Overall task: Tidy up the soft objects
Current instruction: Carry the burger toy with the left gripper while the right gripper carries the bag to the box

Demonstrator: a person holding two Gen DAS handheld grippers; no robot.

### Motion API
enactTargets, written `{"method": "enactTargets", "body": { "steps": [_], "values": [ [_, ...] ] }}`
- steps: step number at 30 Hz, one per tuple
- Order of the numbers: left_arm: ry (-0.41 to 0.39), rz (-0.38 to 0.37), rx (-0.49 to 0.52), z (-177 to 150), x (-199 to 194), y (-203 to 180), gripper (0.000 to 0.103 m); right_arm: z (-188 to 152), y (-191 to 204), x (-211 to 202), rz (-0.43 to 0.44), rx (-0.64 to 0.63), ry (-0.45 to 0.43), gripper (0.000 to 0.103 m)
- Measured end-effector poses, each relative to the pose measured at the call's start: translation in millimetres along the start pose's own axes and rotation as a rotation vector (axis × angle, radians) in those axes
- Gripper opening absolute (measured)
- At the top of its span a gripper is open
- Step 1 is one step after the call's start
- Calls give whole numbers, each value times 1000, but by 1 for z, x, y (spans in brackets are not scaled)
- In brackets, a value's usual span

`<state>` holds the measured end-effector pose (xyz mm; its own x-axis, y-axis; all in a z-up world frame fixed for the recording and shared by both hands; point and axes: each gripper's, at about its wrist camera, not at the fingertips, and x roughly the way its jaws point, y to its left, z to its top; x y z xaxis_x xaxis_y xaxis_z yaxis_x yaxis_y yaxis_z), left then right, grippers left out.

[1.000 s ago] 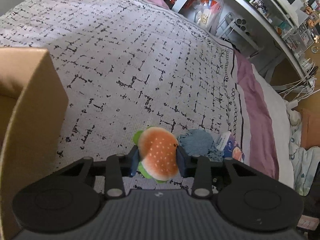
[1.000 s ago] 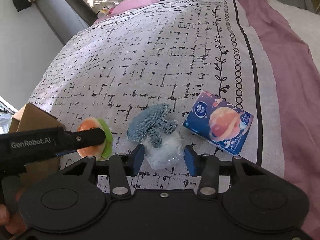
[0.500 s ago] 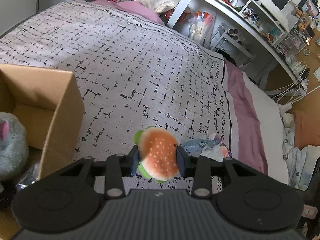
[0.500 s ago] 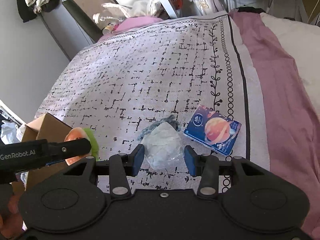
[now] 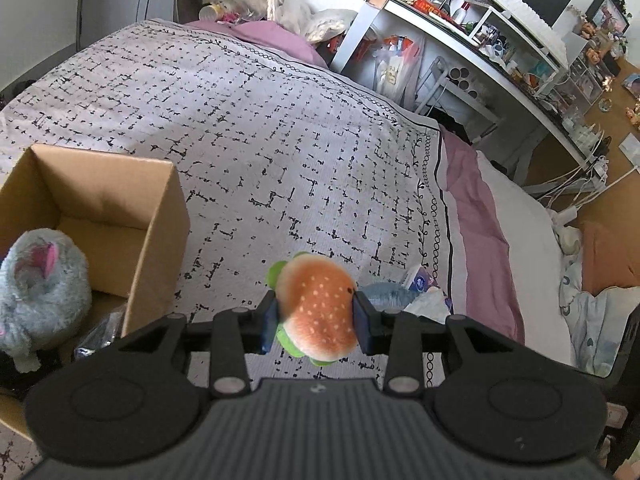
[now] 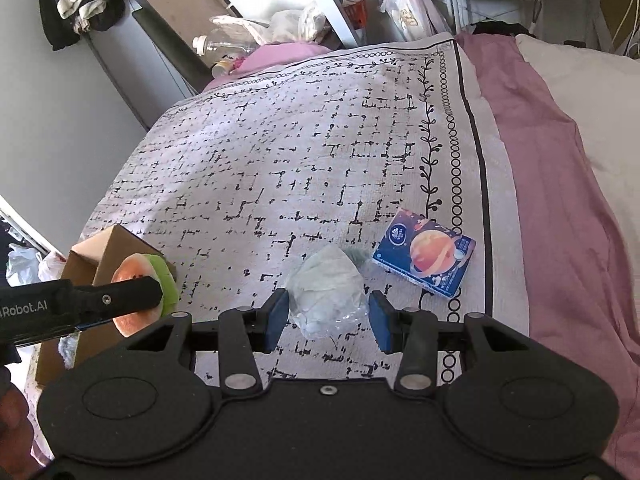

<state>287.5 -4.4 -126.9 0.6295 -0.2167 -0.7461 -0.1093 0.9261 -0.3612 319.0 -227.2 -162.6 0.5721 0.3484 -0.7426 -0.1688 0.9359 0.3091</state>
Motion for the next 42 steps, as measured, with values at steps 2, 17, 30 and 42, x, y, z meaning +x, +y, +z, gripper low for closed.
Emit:
{"method": "enactTargets", "body": {
  "steps": [2,17,30,42],
  "values": [
    [-4,0,2,0,-4,-1,38,0,1,-3,-1,2,-2,43],
    [-54,7,-1,4,-37,9,38,1,24,-28,-1,18,-58,43],
    [-118,35,-39,25,-62,56,38,5,68,-31,16,-7,-82,43],
    [-153,61,-99,37,-69,106,38,11,116,-19,24,-41,-80,43]
  ]
}}
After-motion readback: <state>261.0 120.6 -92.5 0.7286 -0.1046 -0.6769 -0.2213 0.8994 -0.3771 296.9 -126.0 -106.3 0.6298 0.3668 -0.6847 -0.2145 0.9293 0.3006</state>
